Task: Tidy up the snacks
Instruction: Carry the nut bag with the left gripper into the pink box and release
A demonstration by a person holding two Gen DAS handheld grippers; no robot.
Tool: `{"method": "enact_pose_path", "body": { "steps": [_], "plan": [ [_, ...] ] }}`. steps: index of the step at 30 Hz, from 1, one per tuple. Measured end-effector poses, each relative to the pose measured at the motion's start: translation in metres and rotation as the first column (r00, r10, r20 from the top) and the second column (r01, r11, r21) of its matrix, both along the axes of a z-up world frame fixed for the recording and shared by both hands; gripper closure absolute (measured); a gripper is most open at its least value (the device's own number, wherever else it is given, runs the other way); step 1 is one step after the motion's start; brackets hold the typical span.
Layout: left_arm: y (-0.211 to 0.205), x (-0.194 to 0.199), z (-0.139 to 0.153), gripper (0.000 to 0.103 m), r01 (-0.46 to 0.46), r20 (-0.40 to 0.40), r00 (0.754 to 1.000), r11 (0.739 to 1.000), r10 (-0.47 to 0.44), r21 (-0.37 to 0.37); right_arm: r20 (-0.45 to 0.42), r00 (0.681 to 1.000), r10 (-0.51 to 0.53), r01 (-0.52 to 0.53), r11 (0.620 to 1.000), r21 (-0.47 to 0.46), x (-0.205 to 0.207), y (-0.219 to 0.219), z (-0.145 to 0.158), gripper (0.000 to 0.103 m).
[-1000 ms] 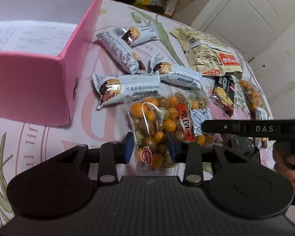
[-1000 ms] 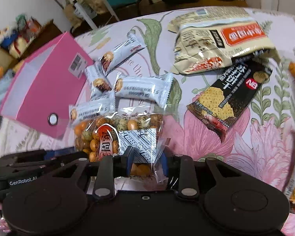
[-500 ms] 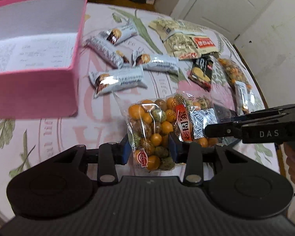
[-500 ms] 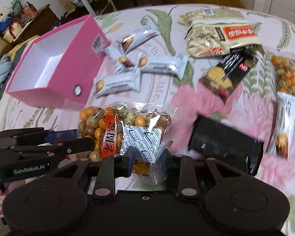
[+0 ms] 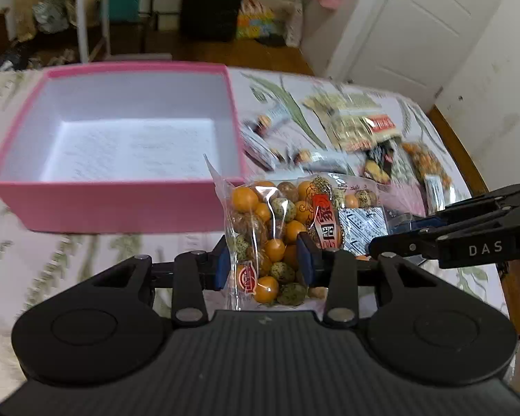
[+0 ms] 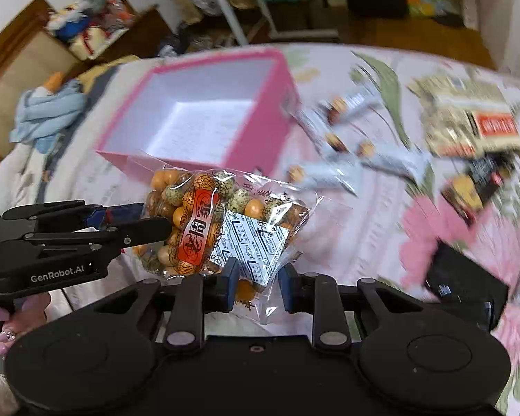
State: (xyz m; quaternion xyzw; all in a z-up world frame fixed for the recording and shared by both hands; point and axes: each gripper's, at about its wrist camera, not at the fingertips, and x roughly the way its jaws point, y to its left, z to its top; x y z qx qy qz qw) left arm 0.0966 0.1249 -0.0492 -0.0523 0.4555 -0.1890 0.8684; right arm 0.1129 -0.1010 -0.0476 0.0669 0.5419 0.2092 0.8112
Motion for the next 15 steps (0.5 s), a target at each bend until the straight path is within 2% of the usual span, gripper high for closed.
{"method": "enact_pose_path", "body": {
  "steps": [8,15],
  "plan": [
    [0.036,0.004,0.042,0.066,-0.081,0.114,0.991,0.995,0.074,0.061,0.118,0.992,0.041,-0.046,0.998,0.035,0.017,0.04,0.027,0.074],
    [0.056,0.056,0.048,0.064,-0.129,0.142,0.983,0.987,0.115,0.093,0.162,0.985,0.058,-0.063,0.998,0.025,0.061,0.067,0.026,0.074]
  ]
}}
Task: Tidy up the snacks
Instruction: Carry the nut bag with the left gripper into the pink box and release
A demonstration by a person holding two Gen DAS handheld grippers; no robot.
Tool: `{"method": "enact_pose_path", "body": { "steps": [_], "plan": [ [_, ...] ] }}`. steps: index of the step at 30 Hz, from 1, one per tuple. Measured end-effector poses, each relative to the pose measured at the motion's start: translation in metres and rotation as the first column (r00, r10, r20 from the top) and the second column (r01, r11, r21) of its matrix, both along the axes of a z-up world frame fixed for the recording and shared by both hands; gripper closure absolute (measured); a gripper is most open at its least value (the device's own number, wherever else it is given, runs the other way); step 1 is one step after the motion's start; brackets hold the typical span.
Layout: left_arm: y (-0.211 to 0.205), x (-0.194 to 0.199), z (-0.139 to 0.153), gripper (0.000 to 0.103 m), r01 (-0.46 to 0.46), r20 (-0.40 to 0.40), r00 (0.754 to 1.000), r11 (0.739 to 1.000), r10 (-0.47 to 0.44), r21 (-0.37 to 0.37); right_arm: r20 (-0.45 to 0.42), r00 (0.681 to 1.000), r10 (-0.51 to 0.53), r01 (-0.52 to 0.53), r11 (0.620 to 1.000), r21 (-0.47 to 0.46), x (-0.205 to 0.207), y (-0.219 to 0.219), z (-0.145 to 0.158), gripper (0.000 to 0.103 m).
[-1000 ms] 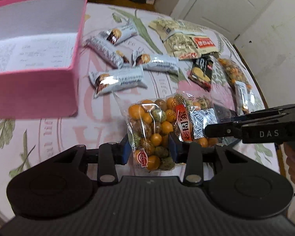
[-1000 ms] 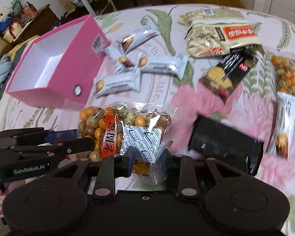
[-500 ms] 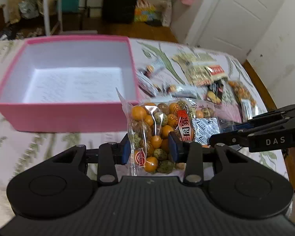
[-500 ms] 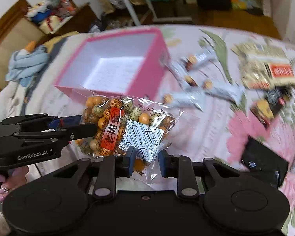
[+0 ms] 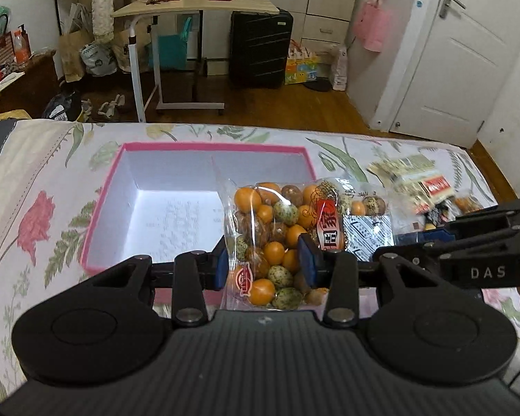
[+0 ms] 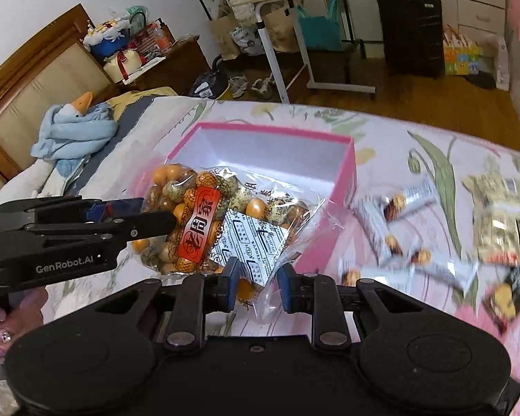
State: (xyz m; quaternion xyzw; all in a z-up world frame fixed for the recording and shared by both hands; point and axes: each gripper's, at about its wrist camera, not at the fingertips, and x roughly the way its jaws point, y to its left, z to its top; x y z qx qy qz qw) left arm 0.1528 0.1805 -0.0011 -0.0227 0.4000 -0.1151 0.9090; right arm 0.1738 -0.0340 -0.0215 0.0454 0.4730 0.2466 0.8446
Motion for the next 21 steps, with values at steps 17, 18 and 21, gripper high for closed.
{"method": "enact_pose_path", "body": {
  "steps": [17,18,21],
  "plan": [
    [0.034,0.152,-0.116,0.064,-0.096,-0.157,0.983,0.995,0.091,-0.023,0.003,0.998,0.061,-0.059,0.974,-0.22,0.122,0.073,-0.078,0.074],
    [0.034,0.156,-0.122,0.064,-0.102,-0.169,0.981,0.994,0.096,-0.027,0.004,0.998,0.068,-0.064,0.965,-0.254,0.123,0.077,-0.08,0.074],
    [0.03,0.167,-0.136,0.064,-0.111,-0.196,0.975,0.994,0.103,-0.025,0.016,0.996,0.084,-0.074,0.94,-0.334,0.126,0.087,-0.087,0.074]
  ]
}}
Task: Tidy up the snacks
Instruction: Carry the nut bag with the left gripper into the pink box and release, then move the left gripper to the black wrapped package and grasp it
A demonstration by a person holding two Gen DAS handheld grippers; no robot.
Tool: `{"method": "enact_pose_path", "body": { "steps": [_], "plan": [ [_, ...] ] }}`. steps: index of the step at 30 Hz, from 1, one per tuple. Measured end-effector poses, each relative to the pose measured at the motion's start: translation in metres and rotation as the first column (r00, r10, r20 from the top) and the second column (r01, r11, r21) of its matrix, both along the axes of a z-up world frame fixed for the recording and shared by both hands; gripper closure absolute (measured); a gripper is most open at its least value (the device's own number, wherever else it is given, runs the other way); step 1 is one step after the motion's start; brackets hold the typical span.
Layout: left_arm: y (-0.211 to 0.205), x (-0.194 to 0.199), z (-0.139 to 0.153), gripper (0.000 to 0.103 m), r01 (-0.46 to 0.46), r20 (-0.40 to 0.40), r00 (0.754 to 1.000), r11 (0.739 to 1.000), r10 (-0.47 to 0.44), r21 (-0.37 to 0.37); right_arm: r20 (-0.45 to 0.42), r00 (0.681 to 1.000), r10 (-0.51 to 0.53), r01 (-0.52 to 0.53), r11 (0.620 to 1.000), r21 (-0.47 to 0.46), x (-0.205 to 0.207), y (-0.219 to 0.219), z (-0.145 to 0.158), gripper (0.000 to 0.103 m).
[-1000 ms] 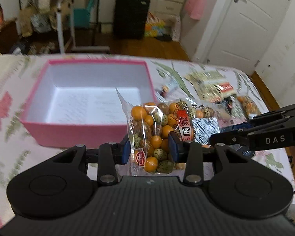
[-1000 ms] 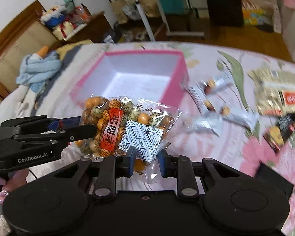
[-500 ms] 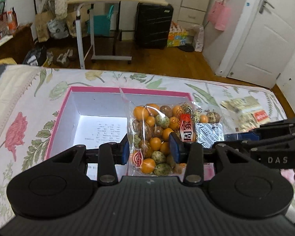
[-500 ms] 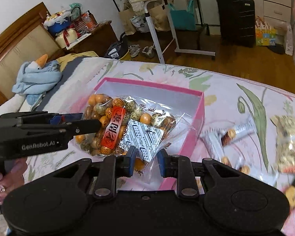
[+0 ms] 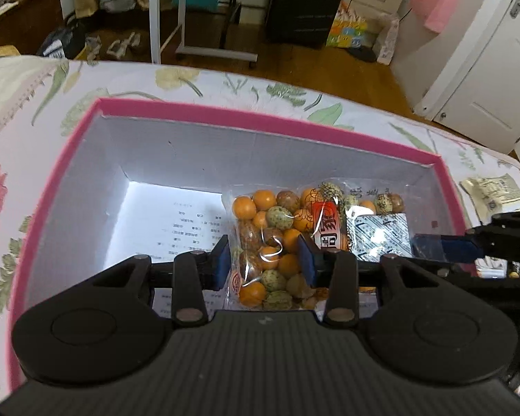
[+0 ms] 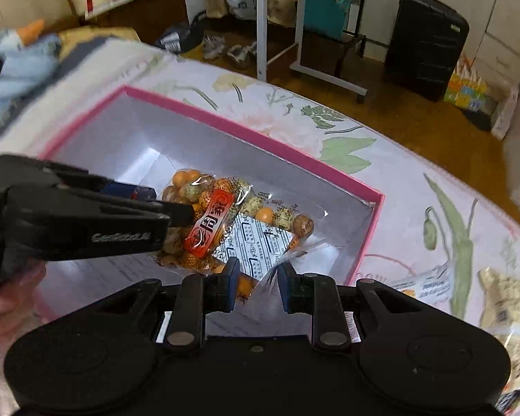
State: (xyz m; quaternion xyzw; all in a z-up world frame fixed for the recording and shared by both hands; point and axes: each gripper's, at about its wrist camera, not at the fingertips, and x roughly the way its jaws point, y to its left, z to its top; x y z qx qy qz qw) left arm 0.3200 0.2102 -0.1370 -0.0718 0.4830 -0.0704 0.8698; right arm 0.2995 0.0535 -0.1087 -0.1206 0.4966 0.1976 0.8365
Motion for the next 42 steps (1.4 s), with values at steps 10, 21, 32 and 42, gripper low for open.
{"method": "enact_pose_path", "body": {
  "steps": [10,21,32,42],
  "plan": [
    [-0.015,-0.006,0.002,0.048,0.012,0.016,1.0,0.992,-0.015,0.126,0.097,0.995,-0.028,0.031,0.999,-0.024,-0.015,-0.012,0.02,0.067],
    [-0.031,-0.08,0.084,0.048,0.127,0.152,0.98,0.992,-0.128,0.014,0.04,0.992,-0.12,0.104,0.955,0.277,-0.101,-0.128,0.092,0.057],
    [-0.124,-0.153,0.107,0.049,0.32,0.125,0.944,0.941,-0.307,-0.108,-0.031,0.967,-0.252,0.253,0.941,0.226,-0.188,-0.25,0.072,0.049],
    [-0.242,-0.204,0.022,0.053,0.452,-0.002,0.888,0.871,-0.461,-0.193,-0.103,0.93,-0.354,0.365,0.924,0.117,-0.225,-0.311,0.007,0.048]
  ]
}}
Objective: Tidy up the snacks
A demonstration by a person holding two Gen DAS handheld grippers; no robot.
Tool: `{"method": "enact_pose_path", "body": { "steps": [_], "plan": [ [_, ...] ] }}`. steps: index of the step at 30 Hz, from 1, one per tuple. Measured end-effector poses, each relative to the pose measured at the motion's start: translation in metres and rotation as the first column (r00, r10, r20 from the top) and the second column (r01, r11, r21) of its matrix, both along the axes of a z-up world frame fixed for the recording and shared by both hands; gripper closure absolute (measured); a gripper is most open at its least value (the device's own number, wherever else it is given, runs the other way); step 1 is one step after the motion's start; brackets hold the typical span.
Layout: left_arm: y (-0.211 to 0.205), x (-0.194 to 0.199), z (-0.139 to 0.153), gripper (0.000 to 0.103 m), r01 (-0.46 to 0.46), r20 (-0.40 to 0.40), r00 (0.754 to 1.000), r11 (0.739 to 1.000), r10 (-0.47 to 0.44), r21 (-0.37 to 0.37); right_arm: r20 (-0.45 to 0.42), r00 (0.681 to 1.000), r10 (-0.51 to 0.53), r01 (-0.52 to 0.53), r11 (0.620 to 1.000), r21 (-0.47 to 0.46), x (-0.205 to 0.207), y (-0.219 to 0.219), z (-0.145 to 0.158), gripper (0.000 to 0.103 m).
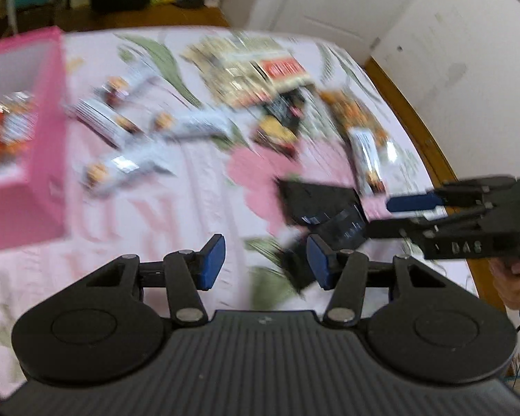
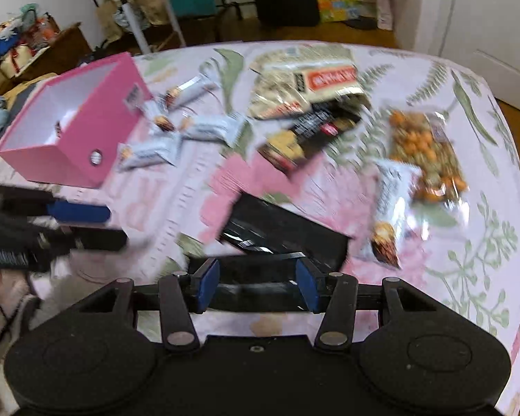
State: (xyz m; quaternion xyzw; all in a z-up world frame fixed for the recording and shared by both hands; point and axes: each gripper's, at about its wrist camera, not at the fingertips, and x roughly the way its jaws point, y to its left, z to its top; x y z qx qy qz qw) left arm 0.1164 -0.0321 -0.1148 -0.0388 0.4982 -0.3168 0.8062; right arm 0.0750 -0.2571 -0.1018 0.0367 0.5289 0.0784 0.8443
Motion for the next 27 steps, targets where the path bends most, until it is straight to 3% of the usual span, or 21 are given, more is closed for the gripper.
{"method": "enact_pose_path", "body": {
  "steps": [4,8,14,16,17,22,27],
  "plan": [
    [-0.022,-0.015,-0.036,0.064,0.017,-0.004,1.0,1.0,-0.017,-0.001,-0.01,1.0,-0.002,0.002,1.0,-0.001,-0.004,-0.01,-0.022,0.048],
    [-0.032,-0.022,-0.062,0.068,0.02,-0.022,1.0,1.0,-0.02,0.006,0.003,1.0,-0.017,0.017,1.0,-0.005,-0.008,-0.015,-0.037,0.048],
    [-0.041,-0.024,-0.074,0.073,0.023,-0.021,1.0,1.0,-0.023,0.002,0.009,0.996,-0.088,0.088,0.996,0.03,-0.009,-0.029,-0.054,0.048],
    [-0.042,-0.023,-0.076,0.081,0.024,-0.045,0.999,0.999,-0.025,-0.032,0.01,0.996,-0.093,0.092,0.993,0.074,-0.009,-0.031,-0.057,0.049],
    [-0.042,-0.02,-0.078,0.081,0.013,-0.076,0.997,0.998,-0.017,-0.055,0.009,0.996,-0.091,0.09,0.992,0.084,-0.009,-0.03,-0.057,0.054],
    [-0.04,-0.016,-0.08,0.081,-0.043,-0.112,0.993,0.995,0.033,-0.087,-0.011,0.998,-0.069,0.069,0.994,0.083,-0.009,-0.025,-0.056,0.058],
    [-0.036,-0.017,-0.069,0.08,-0.038,-0.104,0.994,0.997,0.031,-0.061,-0.038,0.998,-0.053,0.055,0.995,0.079,-0.012,-0.013,-0.045,0.058]
  ]
}}
